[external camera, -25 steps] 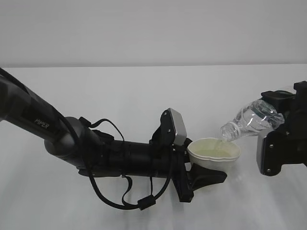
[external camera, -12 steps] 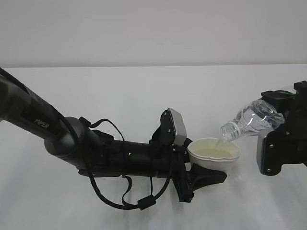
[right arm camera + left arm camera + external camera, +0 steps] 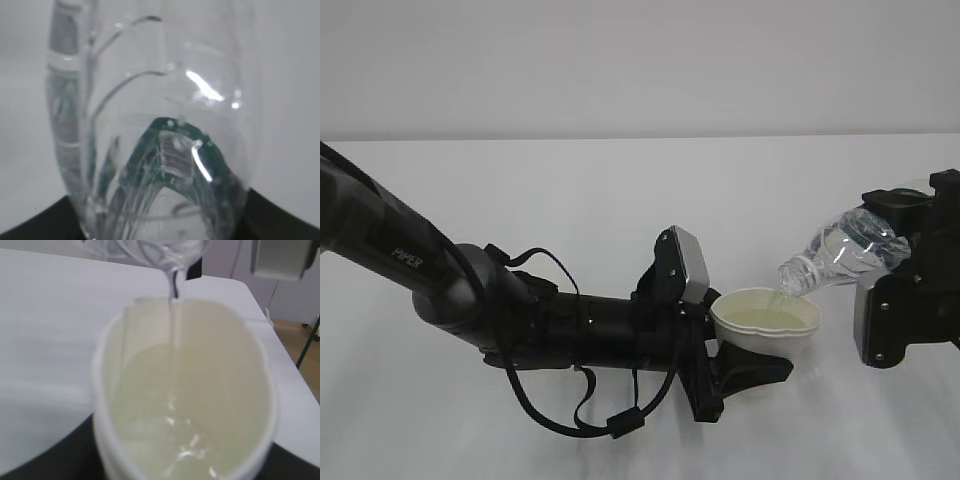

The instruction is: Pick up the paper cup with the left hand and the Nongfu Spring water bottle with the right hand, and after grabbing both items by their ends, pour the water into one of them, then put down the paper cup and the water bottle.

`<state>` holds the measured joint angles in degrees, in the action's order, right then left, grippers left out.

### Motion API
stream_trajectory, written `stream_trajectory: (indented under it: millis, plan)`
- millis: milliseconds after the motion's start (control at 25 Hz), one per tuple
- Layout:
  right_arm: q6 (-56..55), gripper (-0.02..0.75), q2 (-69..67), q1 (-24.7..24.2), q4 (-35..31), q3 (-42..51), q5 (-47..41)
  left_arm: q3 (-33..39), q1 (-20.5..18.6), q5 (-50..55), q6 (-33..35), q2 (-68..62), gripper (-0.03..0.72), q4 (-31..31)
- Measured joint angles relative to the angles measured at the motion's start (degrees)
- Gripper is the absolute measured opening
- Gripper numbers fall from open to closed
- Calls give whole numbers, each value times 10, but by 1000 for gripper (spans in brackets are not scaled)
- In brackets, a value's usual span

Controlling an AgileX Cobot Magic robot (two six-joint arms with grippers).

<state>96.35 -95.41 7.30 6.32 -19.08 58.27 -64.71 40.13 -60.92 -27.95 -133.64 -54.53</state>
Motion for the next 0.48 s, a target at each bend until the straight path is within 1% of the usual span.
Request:
stream_trajectory:
  millis: [480]
  plan:
    - [1, 382, 0, 3, 1, -1, 0, 0, 0, 0, 0, 0, 392, 0]
